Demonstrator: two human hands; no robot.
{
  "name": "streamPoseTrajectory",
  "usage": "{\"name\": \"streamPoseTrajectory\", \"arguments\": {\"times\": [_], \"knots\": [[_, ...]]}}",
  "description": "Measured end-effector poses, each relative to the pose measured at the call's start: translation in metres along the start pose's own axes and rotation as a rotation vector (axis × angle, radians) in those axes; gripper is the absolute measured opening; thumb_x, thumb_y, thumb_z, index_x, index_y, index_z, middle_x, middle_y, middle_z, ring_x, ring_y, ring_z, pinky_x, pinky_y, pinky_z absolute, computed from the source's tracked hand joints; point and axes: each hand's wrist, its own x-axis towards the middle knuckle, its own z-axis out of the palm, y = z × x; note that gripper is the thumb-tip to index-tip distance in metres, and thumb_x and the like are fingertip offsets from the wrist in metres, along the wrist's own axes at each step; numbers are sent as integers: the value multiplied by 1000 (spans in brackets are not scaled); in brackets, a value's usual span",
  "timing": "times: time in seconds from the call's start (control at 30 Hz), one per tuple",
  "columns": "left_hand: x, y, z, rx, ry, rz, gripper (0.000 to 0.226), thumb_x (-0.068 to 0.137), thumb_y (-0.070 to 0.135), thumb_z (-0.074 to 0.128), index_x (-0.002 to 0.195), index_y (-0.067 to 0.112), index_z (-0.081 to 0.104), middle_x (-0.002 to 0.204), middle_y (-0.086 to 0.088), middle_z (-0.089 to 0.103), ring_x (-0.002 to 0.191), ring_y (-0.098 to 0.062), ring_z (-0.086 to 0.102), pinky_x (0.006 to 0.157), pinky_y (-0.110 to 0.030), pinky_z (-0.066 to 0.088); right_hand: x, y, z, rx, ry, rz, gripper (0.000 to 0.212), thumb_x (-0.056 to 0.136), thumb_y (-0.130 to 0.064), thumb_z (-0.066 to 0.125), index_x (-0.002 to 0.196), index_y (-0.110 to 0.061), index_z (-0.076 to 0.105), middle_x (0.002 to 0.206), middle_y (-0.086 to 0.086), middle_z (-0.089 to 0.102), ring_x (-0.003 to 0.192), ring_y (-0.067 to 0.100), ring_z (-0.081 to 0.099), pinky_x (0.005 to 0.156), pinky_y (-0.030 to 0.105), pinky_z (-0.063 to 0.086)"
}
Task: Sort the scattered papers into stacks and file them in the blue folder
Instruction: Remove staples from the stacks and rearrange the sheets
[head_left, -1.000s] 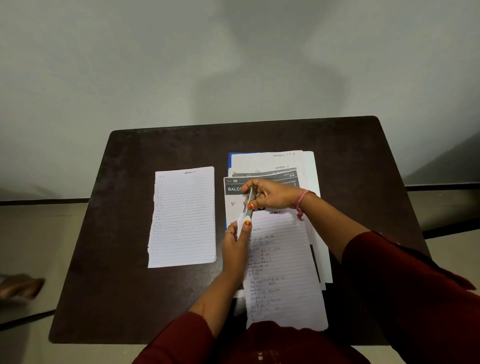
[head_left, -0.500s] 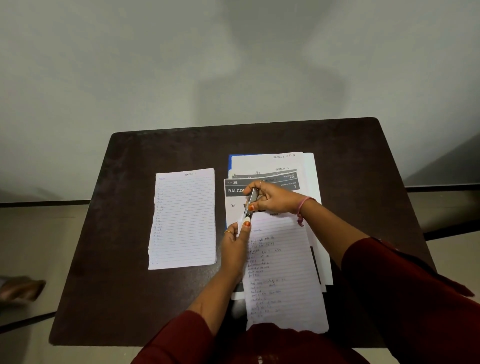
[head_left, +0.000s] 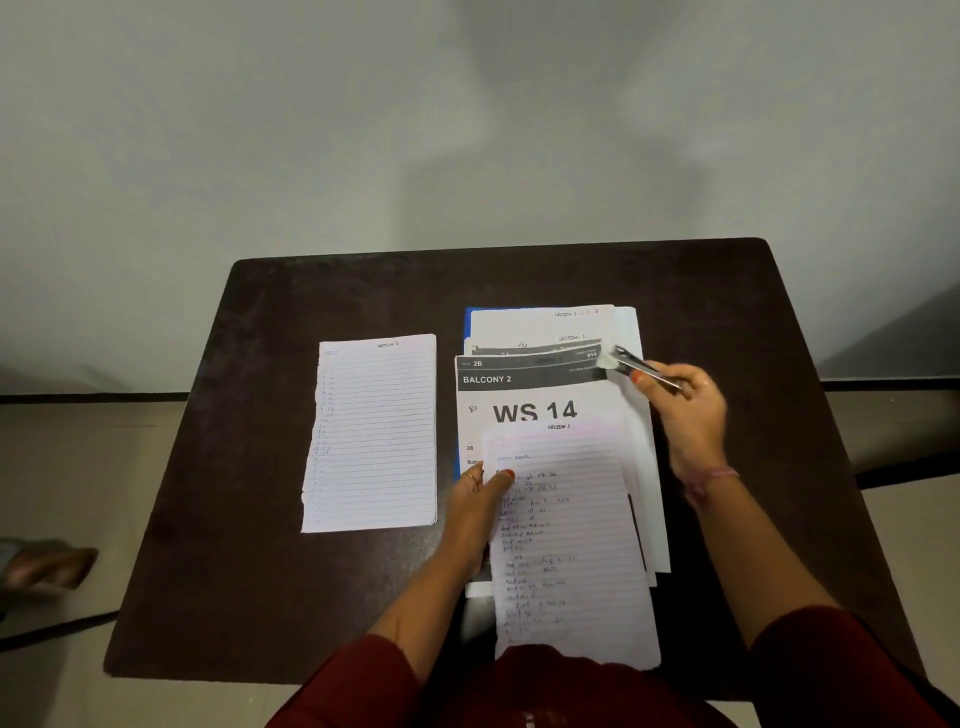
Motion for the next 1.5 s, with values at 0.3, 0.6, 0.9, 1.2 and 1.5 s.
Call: {"name": "streamPoseTrajectory", "arguments": {"times": [0.3,0.6,0.9,1.2,1.5], "knots": [[-23,-23,-10,100,-78,-29,20,95,7,54,113,4,63,105,-7,73,98,-25,69,87,-39,56,-23,50,-90,-515,360,-38,19,81,-8,71,100,-7,65,113,13,57,98,19,55,91,33,48],[-29,-27,-6,261,-55,77,19,95,26,54,114,28,56,119,-1,64,111,-18,62,97,-45,50,-45,39,-63,-667,246,-251,22,86,-10,66,107,-7,61,125,14,48,118,27,48,97,29,38],[-33,12,-44,-60,68,134,23,97,7,51,120,11,56,114,-8,68,103,-26,66,86,-40,56,-114,31,3,-235,-335,108,23,92,-16,58,115,-18,55,106,-3,66,88,-5,65,77,12,50],[-14,53,-135,31,178,68,23,94,17,58,117,13,58,109,0,71,99,-18,68,90,-39,53,-154,66,94,-422,-413,146,29,90,-17,60,118,-14,56,115,5,66,107,20,63,97,44,48],[5,52,-198,386,310,135,51,87,4,60,135,8,44,123,-1,62,105,-14,60,93,-29,48,-152,66,193,-589,-334,173,31,93,-11,56,123,-3,53,122,10,61,112,25,57,88,24,41]]}}
